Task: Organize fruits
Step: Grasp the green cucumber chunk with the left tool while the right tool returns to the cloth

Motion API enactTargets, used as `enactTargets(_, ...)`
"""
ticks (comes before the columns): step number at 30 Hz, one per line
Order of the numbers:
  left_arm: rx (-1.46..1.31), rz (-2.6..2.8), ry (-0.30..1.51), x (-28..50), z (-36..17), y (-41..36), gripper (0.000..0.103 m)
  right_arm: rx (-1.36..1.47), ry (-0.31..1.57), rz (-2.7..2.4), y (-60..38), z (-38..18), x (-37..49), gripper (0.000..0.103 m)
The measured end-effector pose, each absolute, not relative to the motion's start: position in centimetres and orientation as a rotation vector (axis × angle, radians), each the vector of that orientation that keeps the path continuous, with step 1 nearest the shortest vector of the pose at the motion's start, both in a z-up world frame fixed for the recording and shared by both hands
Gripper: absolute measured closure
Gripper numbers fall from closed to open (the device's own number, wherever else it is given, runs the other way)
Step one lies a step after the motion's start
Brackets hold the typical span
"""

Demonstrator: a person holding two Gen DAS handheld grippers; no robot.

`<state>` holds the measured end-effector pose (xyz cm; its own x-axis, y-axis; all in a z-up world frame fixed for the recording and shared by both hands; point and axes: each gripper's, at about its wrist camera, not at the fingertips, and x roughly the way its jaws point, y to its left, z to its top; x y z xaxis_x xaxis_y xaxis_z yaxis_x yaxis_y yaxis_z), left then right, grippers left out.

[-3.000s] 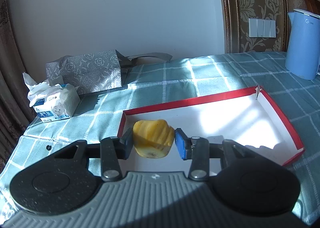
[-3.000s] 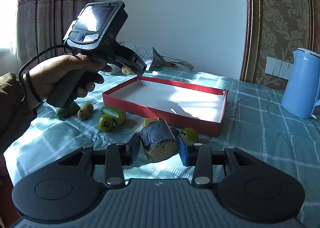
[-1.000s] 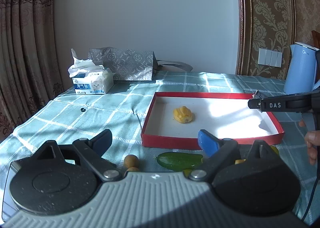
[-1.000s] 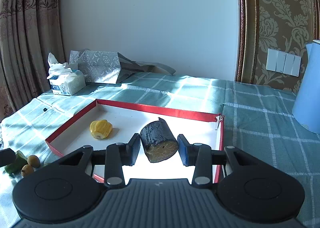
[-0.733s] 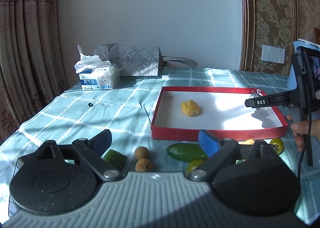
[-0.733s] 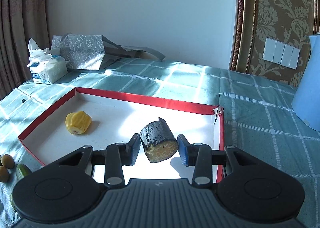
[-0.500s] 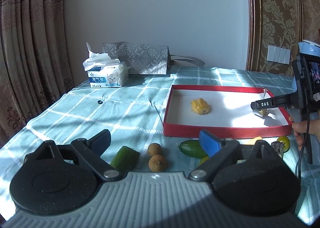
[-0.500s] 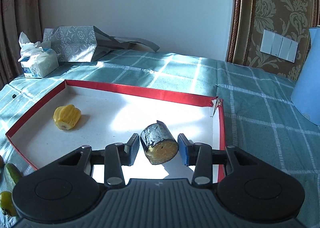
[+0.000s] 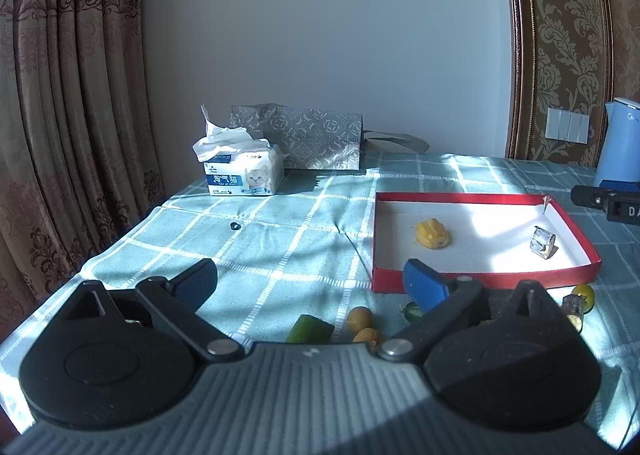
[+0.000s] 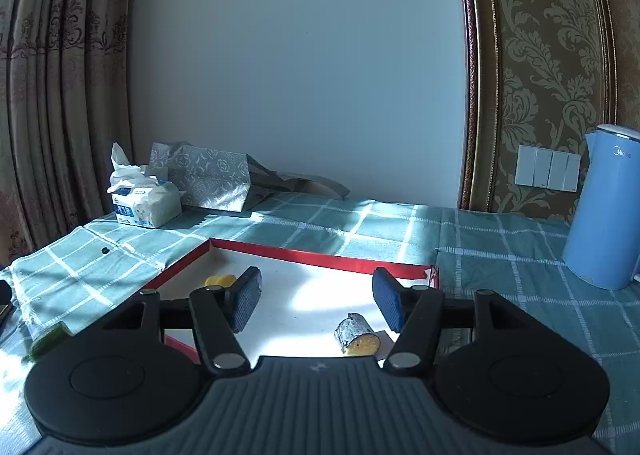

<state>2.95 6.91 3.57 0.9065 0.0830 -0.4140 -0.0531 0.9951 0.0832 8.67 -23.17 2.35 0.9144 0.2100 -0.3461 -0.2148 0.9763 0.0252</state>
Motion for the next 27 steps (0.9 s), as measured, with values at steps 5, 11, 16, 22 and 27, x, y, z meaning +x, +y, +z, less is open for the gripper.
enactTargets(5,0.056,0.068,0.469,3.6,2.8,9.3,0.004,0.021,0.330,0.286,-22.5,2.4,3.7,0.040)
enactTargets(11,0.160,-0.002,0.532,4.7,0.1,9.3,0.008,0.059,0.340,0.328,-22.2,1.3,0.1,0.038)
enactTargets(16,0.261,-0.013,0.572,6.0,-1.7,8.6,0.014,0.047,0.366,0.326,-22.1,0.6,-0.9,0.038)
enactTargets(22,0.291,-0.064,0.637,7.9,-3.0,8.5,0.027,0.035,0.367,0.317,-22.2,0.5,-1.5,0.038)
enactTargets(27,0.318,-0.060,0.696,9.6,-4.0,8.7,0.039,0.034,0.366,0.310,-22.5,0.4,-1.8,0.038)
